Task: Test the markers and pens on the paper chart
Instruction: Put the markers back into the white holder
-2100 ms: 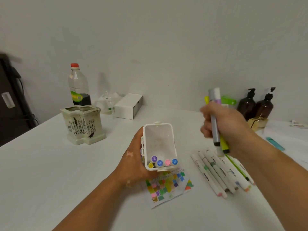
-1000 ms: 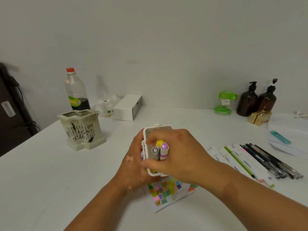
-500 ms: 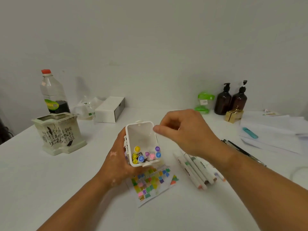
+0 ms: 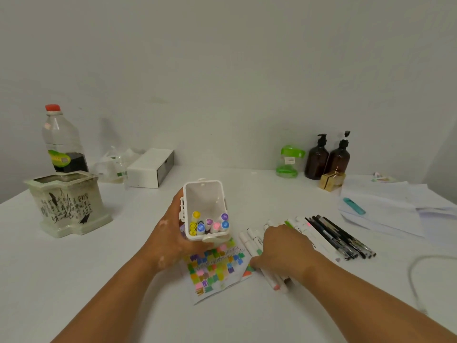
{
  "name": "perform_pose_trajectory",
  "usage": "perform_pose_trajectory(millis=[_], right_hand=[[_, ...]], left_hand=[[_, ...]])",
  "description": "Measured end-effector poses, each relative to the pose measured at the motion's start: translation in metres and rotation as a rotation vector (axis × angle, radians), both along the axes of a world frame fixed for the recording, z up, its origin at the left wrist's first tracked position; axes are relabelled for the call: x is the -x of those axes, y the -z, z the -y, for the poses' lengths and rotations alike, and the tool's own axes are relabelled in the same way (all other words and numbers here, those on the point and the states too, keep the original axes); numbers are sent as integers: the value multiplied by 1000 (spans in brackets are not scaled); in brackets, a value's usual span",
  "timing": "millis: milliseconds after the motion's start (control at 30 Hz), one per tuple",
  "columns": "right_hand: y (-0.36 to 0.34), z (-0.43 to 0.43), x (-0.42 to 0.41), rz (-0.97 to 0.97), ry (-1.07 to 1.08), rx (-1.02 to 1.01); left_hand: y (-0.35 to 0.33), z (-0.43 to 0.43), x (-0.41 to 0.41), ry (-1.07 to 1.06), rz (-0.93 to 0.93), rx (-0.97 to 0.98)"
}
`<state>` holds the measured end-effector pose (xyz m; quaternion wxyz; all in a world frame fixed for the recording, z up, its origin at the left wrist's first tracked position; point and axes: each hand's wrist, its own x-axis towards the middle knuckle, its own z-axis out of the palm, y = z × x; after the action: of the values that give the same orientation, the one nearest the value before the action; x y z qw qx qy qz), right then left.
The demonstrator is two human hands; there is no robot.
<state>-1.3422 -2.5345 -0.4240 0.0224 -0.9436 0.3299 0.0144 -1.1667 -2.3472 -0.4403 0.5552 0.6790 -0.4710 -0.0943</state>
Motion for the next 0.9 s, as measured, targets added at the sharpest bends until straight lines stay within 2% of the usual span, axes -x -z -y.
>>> perform_pose_trajectory(millis=[200,433,567,633,733,833,900], right_hand=[[8,-4,-14,10,6,-108],[24,-3,-19,105,37,-22],[13,5,-17,182,94,-190],[-4,11,-13,342,149,-356],[-40,15,-11,724,180,-685],[-80,1,-18,1121,82,-903],[-101,-19,-29,1302,-44,-934]], left_hand=[[7,-2,6,-14,20,59],[11,-6,5,11,28,66],[11,-6,7,14,24,88],[10,-7,7,15,23,102],[8,-7,9,5,23,102],[6,-6,11,-8,42,97],[5,-6,12,-27,46,95]])
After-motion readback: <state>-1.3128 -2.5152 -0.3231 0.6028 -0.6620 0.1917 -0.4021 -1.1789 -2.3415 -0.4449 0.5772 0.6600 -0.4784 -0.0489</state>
